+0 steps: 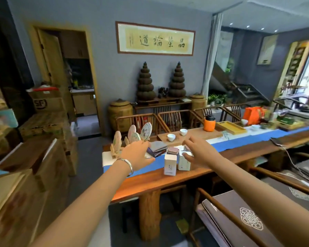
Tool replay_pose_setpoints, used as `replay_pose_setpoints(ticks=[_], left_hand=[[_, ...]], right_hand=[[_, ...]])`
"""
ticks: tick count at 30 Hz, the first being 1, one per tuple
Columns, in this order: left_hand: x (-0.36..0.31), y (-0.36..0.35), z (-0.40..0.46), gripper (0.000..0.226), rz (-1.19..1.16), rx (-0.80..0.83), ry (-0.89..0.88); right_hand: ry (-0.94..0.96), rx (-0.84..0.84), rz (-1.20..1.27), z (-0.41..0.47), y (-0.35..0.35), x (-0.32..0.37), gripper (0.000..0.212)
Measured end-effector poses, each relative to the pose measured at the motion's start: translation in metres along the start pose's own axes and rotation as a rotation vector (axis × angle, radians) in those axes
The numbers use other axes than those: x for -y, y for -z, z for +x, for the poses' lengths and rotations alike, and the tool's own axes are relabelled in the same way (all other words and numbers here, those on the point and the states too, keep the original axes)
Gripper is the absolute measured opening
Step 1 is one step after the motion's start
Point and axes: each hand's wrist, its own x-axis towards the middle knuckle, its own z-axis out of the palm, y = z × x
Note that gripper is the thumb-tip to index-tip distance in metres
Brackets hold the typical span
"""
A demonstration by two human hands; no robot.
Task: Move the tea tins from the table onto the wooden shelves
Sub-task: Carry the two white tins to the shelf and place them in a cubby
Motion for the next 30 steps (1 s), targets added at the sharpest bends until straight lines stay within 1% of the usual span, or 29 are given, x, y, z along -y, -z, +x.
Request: replay_pose_setpoints(ticks=[3,6,9,12,17,21,23,30], left_hand=[[-0.012,-0.023,0.039,0.047,0.020,0.053,-0.004],[-0.022,-0.055,0.071,0.059,0.014,0.145,-0.014],[-0.025,-0.089,0.107,0.070,-0.020,0.252,-0.021],[-0.022,-0.123,0.151,0.071,-0.050,0.297,-0.032],[-0.008,-0.181,0.236,0.063,-0.087,0.369,-0.042],[0.008,-0.220,0.294,0.068,-0.083,0.431,-0.047],[0.016,-0.240,0.313,0.072,-0.085,0.458,-0.048],[0.039,-0.315,0.341,0.085,-0.119,0.578,-0.013]], right_hand=[[-0.050,0.019,0.035,0.006,-0.017,-0.037,0.035],[-0.119,0.053,0.073,0.010,-0.040,-0.069,0.042],[-0.141,0.106,0.094,0.019,-0.070,-0.099,0.048],[-0.146,0.141,0.087,0.038,-0.099,-0.131,0.054],[-0.170,0.205,0.078,0.088,-0.149,-0.190,0.044],[-0.173,0.287,0.067,0.132,-0.193,-0.229,0.046],[-0.171,0.309,0.082,0.148,-0.217,-0.242,0.050],[-0.136,0.470,0.219,0.187,-0.306,-0.278,0.079]])
